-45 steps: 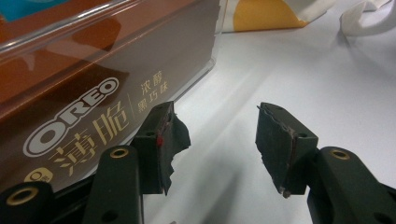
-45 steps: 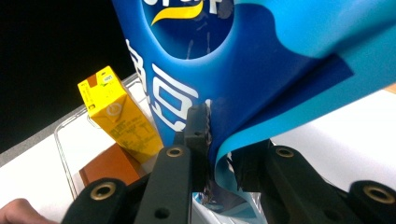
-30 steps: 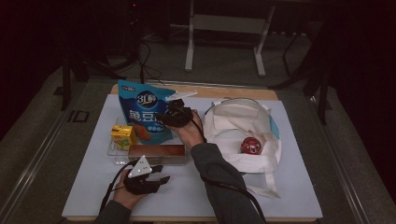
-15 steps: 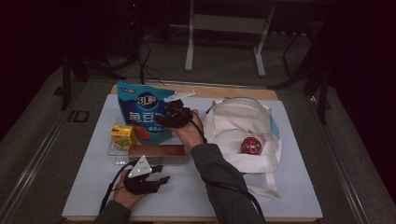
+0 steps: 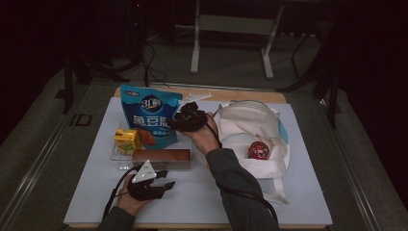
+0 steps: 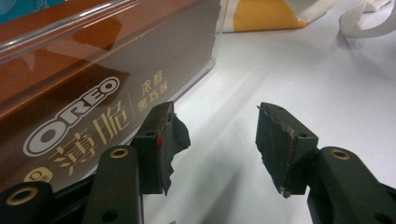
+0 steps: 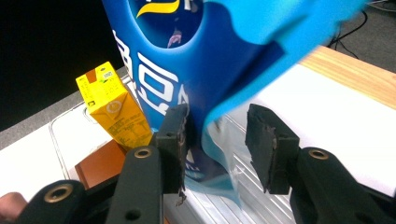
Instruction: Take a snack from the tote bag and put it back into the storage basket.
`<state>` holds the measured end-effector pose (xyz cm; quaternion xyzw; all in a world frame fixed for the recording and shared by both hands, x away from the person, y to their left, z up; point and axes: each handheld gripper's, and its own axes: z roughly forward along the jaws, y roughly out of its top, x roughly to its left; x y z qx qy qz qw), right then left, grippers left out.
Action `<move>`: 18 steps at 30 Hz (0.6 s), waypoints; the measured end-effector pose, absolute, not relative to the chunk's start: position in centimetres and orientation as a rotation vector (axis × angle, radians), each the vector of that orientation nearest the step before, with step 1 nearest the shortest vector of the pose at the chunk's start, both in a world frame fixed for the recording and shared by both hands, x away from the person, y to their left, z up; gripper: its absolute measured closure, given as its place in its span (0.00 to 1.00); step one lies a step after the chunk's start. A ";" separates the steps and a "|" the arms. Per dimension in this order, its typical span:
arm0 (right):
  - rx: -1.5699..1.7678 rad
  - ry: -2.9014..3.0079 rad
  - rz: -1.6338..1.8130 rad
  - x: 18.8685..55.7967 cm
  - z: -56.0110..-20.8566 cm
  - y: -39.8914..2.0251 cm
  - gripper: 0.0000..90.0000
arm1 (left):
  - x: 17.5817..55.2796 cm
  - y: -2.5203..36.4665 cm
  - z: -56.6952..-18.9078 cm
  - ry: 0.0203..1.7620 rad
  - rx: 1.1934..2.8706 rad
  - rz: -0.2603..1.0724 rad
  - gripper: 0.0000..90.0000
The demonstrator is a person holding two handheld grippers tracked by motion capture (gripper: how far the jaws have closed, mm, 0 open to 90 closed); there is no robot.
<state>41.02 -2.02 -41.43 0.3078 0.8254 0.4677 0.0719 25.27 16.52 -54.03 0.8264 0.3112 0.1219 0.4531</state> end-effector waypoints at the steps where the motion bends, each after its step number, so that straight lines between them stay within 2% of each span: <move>1: 0.920 2.478 1.409 41.0 -41.3 -2.2 0.65 | 25.3 16.5 -54.0 0.768 2.040 0.302 0.53; 18: 0.872 2.428 1.410 39.9 -39.4 -4.3 0.65 | 25.3 16.5 -54.0 0.770 2.041 0.298 0.53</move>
